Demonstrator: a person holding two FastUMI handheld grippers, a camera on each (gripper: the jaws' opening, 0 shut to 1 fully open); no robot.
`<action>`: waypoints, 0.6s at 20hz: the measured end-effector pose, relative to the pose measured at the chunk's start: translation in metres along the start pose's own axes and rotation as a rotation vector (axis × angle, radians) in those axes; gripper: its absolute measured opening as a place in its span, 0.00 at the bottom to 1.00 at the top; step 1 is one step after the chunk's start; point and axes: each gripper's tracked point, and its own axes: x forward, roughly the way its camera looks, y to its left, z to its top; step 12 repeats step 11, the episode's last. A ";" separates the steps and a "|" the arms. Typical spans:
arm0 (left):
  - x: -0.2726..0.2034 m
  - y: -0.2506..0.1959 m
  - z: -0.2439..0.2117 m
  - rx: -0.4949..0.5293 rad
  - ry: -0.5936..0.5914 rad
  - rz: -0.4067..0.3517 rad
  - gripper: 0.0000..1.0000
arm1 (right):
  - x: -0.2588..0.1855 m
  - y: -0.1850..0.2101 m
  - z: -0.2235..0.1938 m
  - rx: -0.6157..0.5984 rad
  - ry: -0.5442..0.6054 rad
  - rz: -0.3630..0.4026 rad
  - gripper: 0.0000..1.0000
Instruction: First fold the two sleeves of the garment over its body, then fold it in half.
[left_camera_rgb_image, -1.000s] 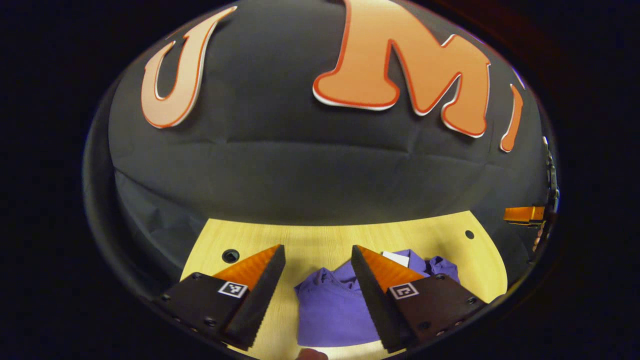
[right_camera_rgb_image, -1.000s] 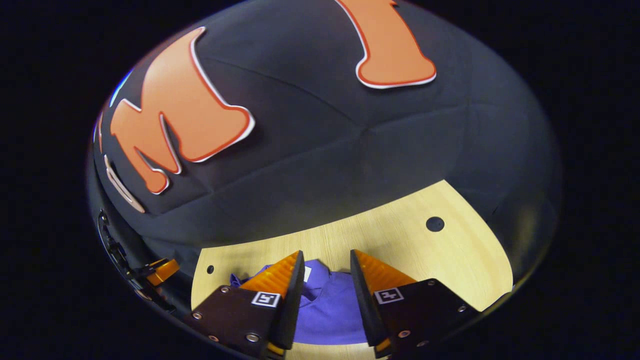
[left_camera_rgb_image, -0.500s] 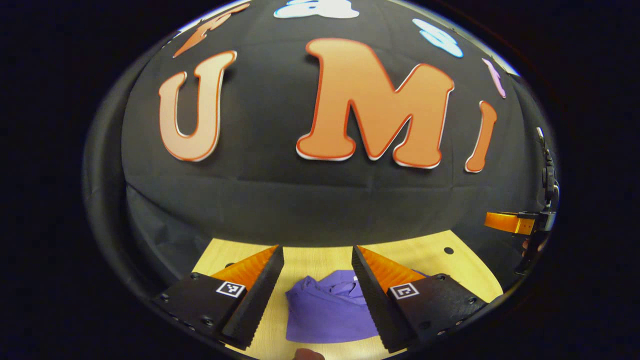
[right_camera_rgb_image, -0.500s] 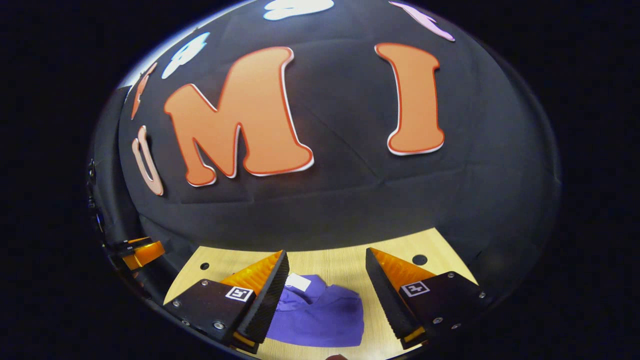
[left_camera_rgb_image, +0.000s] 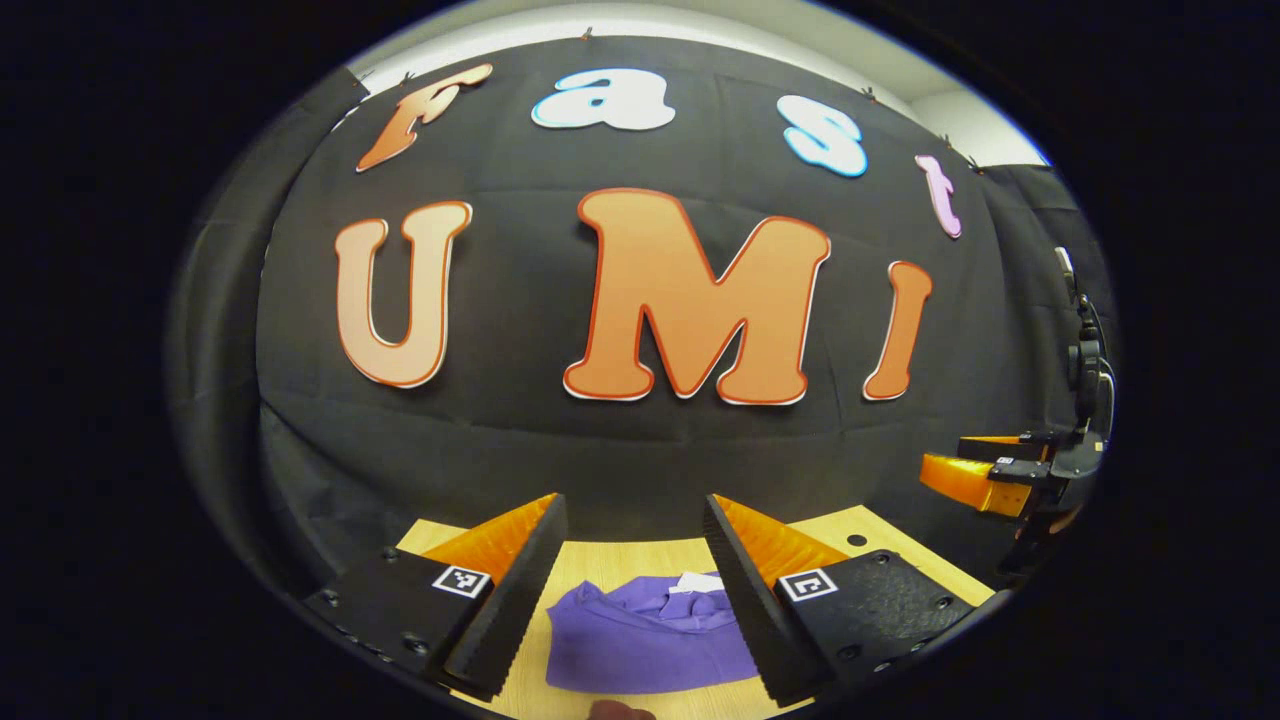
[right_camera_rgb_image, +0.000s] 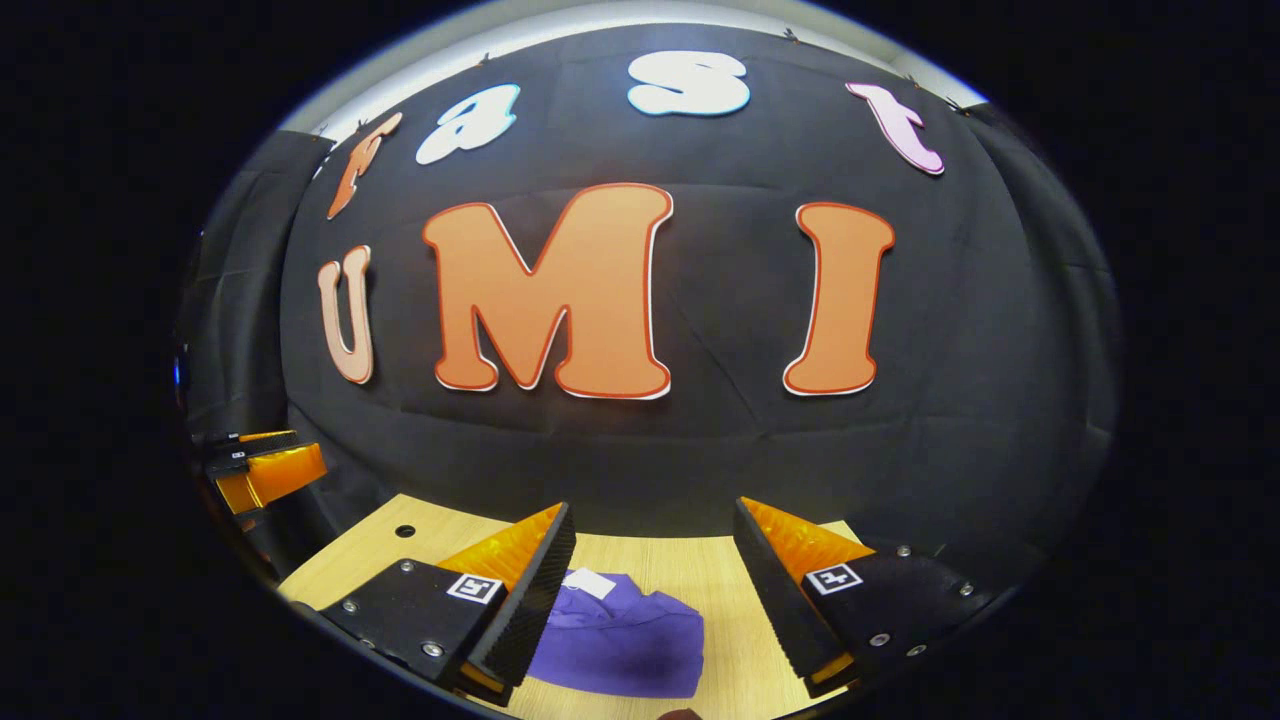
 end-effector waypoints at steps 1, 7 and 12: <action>-0.006 -0.002 0.004 0.009 -0.017 -0.001 0.89 | -0.007 0.003 0.003 0.000 -0.019 -0.001 0.94; -0.043 -0.016 -0.012 0.023 -0.025 -0.009 0.95 | -0.035 0.016 -0.001 -0.056 -0.077 -0.006 0.94; -0.058 -0.017 -0.026 0.059 -0.021 0.021 0.96 | -0.049 0.021 -0.002 -0.097 -0.113 -0.024 0.94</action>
